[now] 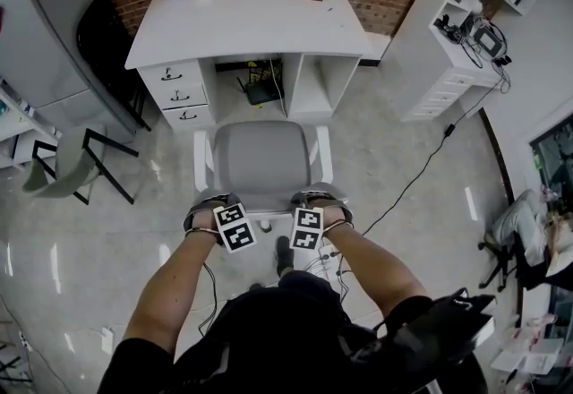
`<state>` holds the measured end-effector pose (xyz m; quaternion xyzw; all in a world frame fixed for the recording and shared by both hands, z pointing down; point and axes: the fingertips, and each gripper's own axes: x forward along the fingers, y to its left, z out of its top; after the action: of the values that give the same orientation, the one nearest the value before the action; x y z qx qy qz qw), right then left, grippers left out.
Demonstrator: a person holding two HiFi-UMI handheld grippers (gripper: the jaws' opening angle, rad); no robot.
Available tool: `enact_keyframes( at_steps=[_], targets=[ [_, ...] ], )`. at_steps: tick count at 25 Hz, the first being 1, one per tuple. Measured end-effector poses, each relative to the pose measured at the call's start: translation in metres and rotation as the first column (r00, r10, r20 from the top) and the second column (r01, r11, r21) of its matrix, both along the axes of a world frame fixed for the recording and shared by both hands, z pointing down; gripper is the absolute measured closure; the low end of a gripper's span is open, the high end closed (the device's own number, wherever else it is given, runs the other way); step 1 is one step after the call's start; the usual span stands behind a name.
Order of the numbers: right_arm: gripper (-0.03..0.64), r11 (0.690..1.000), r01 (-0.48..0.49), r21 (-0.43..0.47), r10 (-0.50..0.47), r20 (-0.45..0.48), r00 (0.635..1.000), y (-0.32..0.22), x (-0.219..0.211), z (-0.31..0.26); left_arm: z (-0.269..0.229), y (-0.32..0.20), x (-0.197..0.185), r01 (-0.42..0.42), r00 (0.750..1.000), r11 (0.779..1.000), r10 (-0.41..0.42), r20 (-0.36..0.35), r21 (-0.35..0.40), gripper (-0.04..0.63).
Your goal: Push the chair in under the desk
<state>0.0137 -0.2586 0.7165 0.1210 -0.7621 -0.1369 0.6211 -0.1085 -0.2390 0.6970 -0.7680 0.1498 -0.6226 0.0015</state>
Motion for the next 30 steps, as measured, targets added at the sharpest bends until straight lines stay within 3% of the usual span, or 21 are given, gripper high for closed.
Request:
enact_keyframes(
  at_steps=[15, 20, 25, 30],
  targets=[
    [0.560, 0.994, 0.105, 0.021, -0.105, 0.003, 0.994, -0.072, 0.009, 0.000, 0.003, -0.062, 0.010, 0.046, 0.998, 0.999, -0.046, 0.045, 0.004, 0.486],
    [0.565, 0.992, 0.120, 0.031, -0.121, 0.014, 0.993, -0.088, 0.006, 0.000, 0.008, -0.079, 0.007, -0.026, 0.995, 0.998, 0.021, 0.099, 0.050, 0.508],
    [0.566, 0.991, 0.130, 0.031, -0.131, 0.042, 0.990, -0.105, 0.003, 0.001, 0.011, -0.098, 0.001, 0.005, 0.989, 1.000, -0.008, 0.148, 0.023, 0.506],
    [0.566, 0.988, 0.152, 0.028, -0.153, 0.043, 0.987, -0.128, 0.005, 0.000, 0.012, -0.118, 0.004, 0.001, 0.988, 0.998, -0.009, 0.155, 0.055, 0.511]
  ],
)
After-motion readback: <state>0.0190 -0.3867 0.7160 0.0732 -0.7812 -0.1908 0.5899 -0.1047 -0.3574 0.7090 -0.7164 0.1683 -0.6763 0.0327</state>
